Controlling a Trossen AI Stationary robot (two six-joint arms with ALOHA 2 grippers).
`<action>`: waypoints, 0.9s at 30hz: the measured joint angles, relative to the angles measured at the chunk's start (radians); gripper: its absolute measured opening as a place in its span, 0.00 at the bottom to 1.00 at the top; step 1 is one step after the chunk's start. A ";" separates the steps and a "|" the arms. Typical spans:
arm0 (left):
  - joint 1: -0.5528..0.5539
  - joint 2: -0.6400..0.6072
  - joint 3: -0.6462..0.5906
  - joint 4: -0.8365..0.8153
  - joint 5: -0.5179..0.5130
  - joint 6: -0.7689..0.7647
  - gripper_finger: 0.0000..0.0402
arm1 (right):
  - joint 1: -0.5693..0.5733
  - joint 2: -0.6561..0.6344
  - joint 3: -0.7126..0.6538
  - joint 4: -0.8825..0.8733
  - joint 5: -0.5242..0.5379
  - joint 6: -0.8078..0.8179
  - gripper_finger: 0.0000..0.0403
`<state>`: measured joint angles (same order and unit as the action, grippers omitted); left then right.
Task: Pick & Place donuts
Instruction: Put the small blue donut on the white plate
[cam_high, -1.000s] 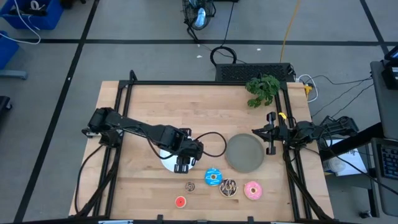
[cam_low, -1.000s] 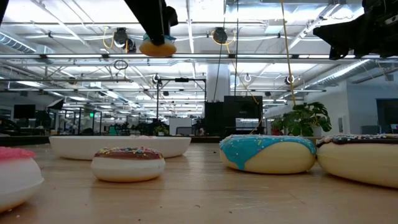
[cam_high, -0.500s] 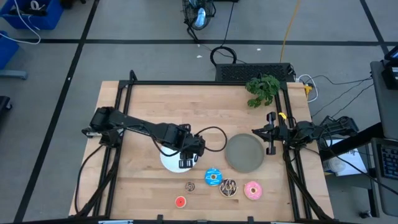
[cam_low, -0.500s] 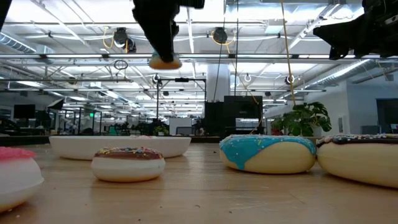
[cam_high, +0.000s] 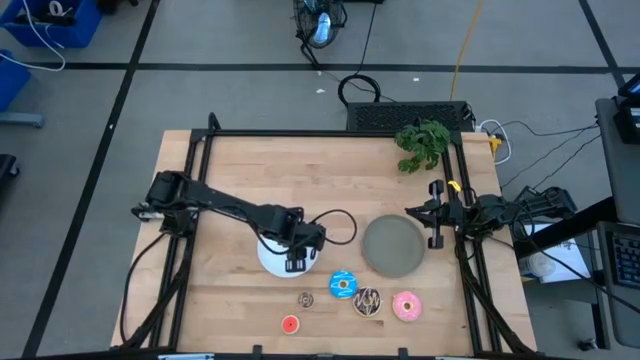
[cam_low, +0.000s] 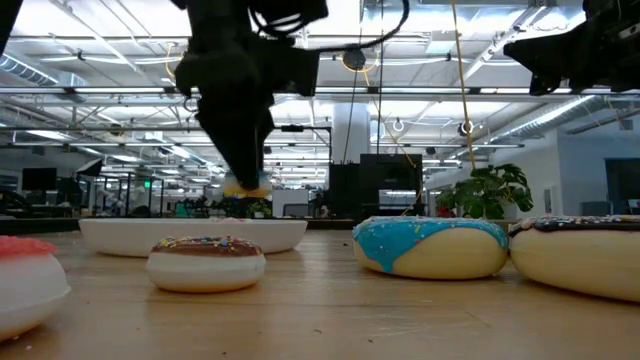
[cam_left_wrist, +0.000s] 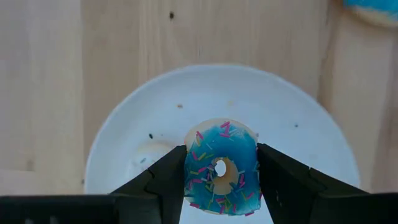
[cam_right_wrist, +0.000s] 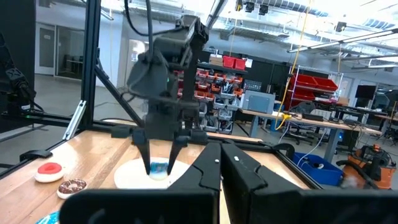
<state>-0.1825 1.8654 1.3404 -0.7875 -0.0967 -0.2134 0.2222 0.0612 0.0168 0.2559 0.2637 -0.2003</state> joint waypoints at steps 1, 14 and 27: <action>0.000 0.000 -0.012 0.016 0.000 0.000 0.46 | 0.000 0.000 0.000 0.001 0.000 0.000 0.00; -0.011 0.042 -0.066 0.085 -0.001 -0.044 0.46 | 0.000 0.000 0.000 0.002 0.000 0.004 0.00; -0.023 0.097 -0.063 0.098 -0.005 -0.029 0.46 | 0.000 0.001 0.000 0.005 0.001 0.004 0.00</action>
<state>-0.2050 1.9625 1.2770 -0.6898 -0.1019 -0.2422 0.2218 0.0624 0.0166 0.2605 0.2646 -0.1967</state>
